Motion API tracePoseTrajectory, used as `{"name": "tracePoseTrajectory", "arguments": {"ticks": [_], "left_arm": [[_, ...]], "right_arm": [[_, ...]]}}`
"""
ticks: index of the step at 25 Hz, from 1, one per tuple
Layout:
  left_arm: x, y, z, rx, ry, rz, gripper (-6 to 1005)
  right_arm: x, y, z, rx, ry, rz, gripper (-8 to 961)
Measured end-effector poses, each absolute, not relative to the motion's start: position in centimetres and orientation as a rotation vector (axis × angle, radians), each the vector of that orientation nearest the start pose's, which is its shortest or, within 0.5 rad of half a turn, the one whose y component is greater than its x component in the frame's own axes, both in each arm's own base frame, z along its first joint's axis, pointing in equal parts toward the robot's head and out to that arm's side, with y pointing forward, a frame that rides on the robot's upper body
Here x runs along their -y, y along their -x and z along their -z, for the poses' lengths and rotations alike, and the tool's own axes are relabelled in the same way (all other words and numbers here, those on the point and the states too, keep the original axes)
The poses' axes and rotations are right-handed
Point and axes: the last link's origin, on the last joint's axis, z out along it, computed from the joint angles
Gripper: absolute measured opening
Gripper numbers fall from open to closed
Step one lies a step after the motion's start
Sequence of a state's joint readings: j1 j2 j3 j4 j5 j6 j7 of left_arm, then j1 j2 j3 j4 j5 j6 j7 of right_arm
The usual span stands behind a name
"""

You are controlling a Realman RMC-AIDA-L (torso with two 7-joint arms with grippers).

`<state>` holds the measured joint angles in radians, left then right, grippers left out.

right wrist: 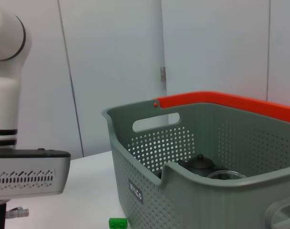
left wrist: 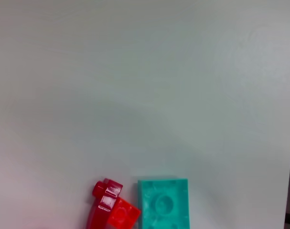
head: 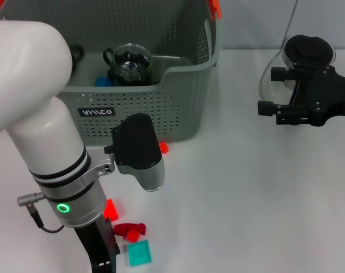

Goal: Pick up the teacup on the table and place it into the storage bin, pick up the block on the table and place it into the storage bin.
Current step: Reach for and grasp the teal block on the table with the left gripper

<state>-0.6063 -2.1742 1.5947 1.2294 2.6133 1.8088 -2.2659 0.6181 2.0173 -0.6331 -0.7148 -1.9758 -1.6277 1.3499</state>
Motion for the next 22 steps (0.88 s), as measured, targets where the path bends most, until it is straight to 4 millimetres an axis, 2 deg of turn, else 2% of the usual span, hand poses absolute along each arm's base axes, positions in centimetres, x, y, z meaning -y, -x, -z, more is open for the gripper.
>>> {"name": "tracePoseTrajectory", "arguments": {"ticks": [22], "left_arm": [[-28.56,17.84,7.34,0.522,3.035,-1.006,906]], "right_arm": [[-36.03,-23.48,-4.33,-0.367,2.718,-0.725,926]]}}
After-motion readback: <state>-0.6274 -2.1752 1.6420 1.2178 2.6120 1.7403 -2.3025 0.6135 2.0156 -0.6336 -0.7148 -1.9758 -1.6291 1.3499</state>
